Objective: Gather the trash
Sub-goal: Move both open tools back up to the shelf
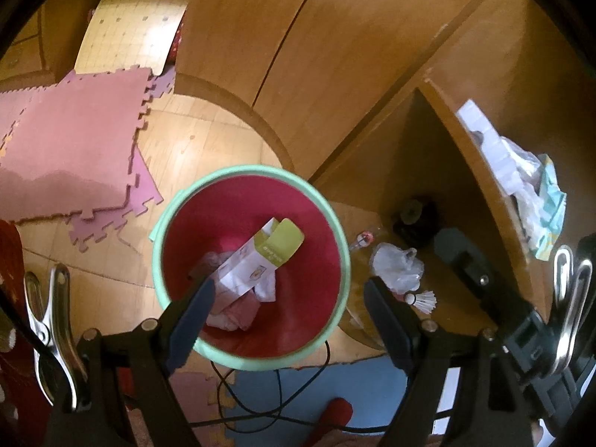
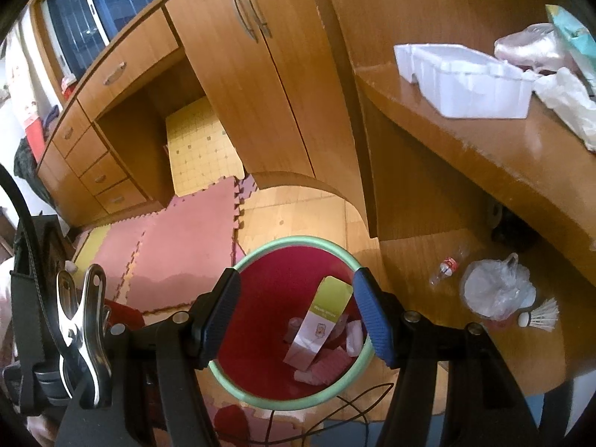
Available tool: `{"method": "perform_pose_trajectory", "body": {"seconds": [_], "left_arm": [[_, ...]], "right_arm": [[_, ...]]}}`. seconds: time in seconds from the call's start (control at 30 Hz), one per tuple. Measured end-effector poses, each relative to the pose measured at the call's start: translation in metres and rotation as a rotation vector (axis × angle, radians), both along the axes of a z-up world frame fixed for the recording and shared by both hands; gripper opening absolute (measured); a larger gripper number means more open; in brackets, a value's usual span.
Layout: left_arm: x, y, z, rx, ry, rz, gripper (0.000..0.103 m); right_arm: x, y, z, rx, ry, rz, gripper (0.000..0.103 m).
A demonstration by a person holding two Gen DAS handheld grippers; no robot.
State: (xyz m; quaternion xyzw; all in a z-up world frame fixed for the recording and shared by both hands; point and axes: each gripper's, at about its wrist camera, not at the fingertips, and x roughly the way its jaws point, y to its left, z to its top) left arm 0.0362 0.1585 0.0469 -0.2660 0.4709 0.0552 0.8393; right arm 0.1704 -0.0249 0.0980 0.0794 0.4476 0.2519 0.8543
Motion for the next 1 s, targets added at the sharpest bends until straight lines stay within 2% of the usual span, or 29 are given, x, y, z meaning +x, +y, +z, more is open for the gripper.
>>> {"method": "perform_pose_trajectory", "body": {"seconds": [0.33,0.57,1.0], "left_arm": [[0.006,-0.023,0.033,0.047,-0.07,-0.07,0.085],[0.023,-0.038,0.052,0.036,-0.104,-0.102,0.085],[0.057,-0.086,0.064,0.022,-0.14,-0.195,0.085]], "right_arm": [[-0.01,-0.023,0.031,0.026,-0.084,-0.019,0.064],[-0.015,-0.046,0.056,-0.007,-0.161,-0.057,0.064],[0.0,-0.111,0.088,-0.021,-0.183,-0.213,0.064]]}}
